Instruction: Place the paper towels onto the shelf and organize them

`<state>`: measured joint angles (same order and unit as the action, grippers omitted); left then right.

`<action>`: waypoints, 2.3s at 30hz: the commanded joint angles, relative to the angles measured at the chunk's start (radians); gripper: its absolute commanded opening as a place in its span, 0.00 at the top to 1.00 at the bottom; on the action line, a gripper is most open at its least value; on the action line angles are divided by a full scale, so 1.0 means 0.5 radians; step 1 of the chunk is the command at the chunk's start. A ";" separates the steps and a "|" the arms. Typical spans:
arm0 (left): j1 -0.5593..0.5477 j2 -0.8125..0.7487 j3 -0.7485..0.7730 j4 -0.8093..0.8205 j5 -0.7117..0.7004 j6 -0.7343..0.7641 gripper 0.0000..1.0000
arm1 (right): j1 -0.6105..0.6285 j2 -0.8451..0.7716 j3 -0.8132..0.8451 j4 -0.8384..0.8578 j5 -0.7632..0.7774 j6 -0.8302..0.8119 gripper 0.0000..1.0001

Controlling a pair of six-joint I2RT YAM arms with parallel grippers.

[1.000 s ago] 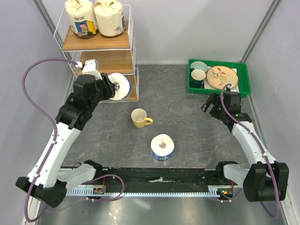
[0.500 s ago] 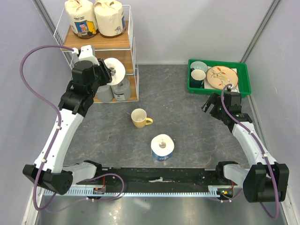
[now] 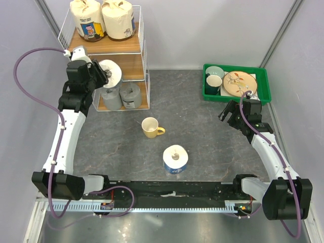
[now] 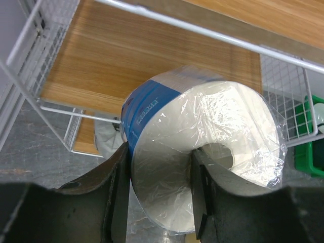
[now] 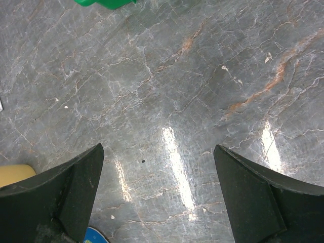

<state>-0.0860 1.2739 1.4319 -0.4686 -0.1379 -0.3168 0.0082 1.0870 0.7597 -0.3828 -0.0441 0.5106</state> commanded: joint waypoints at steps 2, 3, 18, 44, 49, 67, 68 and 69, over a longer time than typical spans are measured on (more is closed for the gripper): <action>0.159 0.014 0.161 0.213 0.251 -0.133 0.68 | -0.007 -0.026 0.064 0.014 0.036 -0.027 0.02; 0.166 0.029 0.176 0.213 0.266 -0.152 0.68 | -0.004 -0.026 0.064 0.008 0.036 -0.024 0.02; 0.307 0.225 0.391 0.229 0.383 -0.244 0.69 | -0.007 -0.057 0.058 -0.008 0.033 -0.027 0.02; 0.347 0.327 0.312 0.308 0.193 -0.234 0.71 | -0.007 -0.039 0.070 -0.017 0.011 -0.033 0.02; 0.350 0.324 0.244 0.324 0.165 -0.238 0.70 | -0.004 -0.036 0.058 -0.014 0.008 -0.033 0.02; 0.350 0.400 0.195 0.315 0.236 -0.228 0.44 | -0.007 -0.051 0.033 -0.017 0.008 -0.033 0.02; 0.350 0.400 0.189 0.318 0.236 -0.228 0.43 | -0.007 -0.051 0.036 -0.014 0.011 -0.036 0.02; 0.350 0.397 0.183 0.321 0.236 -0.228 0.41 | -0.007 -0.048 0.039 -0.014 0.011 -0.036 0.02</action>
<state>0.0837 1.4631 1.5452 -0.3302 -0.0242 -0.4118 0.0082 1.0771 0.7597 -0.3836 -0.0452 0.5011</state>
